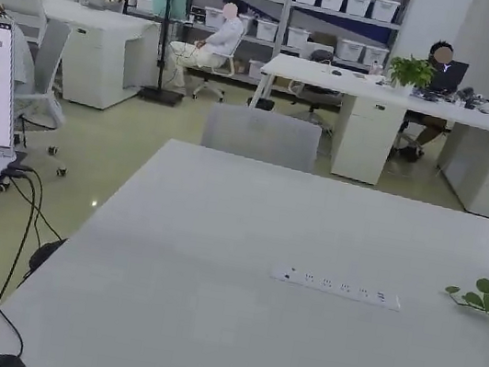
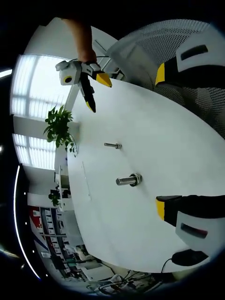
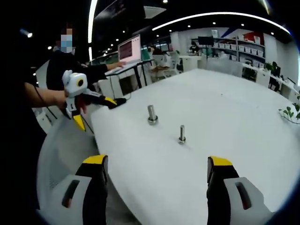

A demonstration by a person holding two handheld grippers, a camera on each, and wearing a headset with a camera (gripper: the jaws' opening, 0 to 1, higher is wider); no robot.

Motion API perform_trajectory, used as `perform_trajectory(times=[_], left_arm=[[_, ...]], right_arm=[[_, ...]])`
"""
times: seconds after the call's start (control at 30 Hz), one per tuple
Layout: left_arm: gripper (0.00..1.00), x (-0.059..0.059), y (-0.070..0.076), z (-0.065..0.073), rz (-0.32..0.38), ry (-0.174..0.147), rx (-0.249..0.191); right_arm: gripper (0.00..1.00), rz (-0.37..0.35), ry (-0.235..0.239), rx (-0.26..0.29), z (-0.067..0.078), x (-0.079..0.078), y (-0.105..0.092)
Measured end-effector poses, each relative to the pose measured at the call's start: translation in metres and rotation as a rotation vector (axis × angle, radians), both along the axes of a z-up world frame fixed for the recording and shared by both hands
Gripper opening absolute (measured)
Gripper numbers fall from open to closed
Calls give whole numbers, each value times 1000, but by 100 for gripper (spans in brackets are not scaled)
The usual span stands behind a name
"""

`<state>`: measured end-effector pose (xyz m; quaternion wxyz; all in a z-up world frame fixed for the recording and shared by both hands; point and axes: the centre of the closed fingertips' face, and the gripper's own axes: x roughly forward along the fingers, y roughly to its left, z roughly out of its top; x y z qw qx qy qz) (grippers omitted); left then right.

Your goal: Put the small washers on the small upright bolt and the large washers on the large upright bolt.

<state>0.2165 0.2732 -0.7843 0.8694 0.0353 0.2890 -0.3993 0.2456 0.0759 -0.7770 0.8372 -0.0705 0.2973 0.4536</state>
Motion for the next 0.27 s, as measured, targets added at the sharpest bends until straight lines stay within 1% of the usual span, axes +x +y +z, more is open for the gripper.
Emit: perform_trajectory(times=[0.07, 0.1, 0.17, 0.27], left_arm=[[96, -2, 1, -2, -4, 0, 9], [96, -4, 1, -2, -6, 1, 11], [96, -6, 1, -2, -9, 0, 8], [96, -9, 3, -2, -5, -5, 7]], right_arm=[[91, 5, 9, 3, -3, -6, 2], [91, 6, 21, -6, -6, -10, 2], [92, 6, 24, -6, -8, -15, 3], [96, -3, 27, 21, -9, -22, 7]])
